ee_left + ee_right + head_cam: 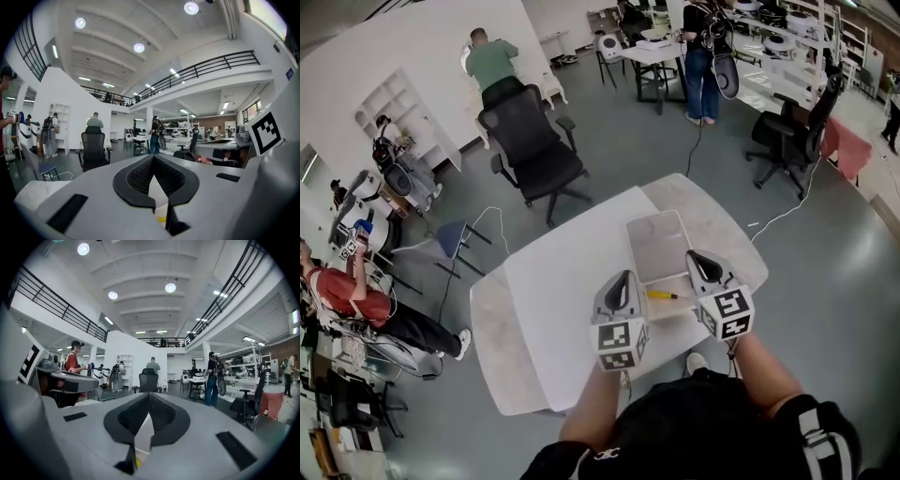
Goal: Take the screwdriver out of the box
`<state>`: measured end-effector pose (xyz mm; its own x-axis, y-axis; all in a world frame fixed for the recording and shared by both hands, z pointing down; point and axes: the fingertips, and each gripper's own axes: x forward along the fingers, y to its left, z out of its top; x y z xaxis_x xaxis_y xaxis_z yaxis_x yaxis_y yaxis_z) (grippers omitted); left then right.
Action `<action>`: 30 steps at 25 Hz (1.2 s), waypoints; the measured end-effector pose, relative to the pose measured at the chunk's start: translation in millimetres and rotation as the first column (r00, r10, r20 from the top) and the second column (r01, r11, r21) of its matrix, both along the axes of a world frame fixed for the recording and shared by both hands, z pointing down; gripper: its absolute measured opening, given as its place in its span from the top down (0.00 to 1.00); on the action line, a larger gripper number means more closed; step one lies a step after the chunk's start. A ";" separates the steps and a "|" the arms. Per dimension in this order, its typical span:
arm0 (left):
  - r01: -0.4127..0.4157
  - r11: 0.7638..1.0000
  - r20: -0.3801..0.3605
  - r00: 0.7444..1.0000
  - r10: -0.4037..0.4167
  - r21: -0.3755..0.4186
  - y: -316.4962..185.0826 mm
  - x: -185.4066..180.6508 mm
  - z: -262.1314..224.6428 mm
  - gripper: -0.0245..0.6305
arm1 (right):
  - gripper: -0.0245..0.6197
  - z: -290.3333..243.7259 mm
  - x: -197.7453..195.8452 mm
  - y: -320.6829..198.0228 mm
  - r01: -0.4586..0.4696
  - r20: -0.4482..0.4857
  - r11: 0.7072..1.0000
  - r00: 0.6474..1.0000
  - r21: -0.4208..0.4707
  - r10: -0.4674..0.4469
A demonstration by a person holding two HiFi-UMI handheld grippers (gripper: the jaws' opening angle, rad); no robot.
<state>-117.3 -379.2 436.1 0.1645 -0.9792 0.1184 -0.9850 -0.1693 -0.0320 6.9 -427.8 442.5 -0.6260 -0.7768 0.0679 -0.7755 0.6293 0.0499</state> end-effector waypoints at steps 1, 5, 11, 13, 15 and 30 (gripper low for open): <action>0.014 1.000 0.001 1.000 -0.014 -0.003 -2.4 -3.9 -0.3 0.94 | 0.94 2.1 -5.0 -5.1 0.018 -0.019 1.000 1.000 -0.002 -0.018; 0.061 0.998 -0.002 0.998 -0.061 -0.020 -12.0 -14.9 3.8 0.94 | 0.94 12.8 -21.1 -23.2 0.084 -0.100 0.996 0.991 -0.007 -0.084; 0.112 0.993 -0.015 0.994 -0.113 -0.046 -16.7 -27.5 15.4 0.94 | 0.94 47.8 -42.7 -32.0 0.191 -0.238 0.979 0.950 -0.076 -0.204; 0.125 0.991 -0.022 0.992 -0.127 -0.052 -16.0 -29.7 18.8 0.94 | 0.94 61.1 -46.5 -30.9 0.219 -0.278 0.969 0.930 -0.110 -0.242; 0.137 0.989 -0.028 0.990 -0.139 -0.061 -15.9 -31.1 22.0 0.94 | 0.94 74.9 -49.5 -29.0 0.249 -0.316 0.957 0.905 -0.151 -0.285; 0.223 0.962 -0.040 0.972 -0.232 -0.159 -11.2 -43.0 54.1 0.94 | 0.94 177.4 -56.2 -17.4 0.345 -0.529 0.861 0.683 -0.374 -0.503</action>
<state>-160.3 -390.3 490.2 -0.0494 -0.9626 0.2662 -0.9975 0.0610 0.0352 -49.2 -445.3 619.9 -0.6517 -0.3490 0.6734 -0.2809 0.9358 0.2131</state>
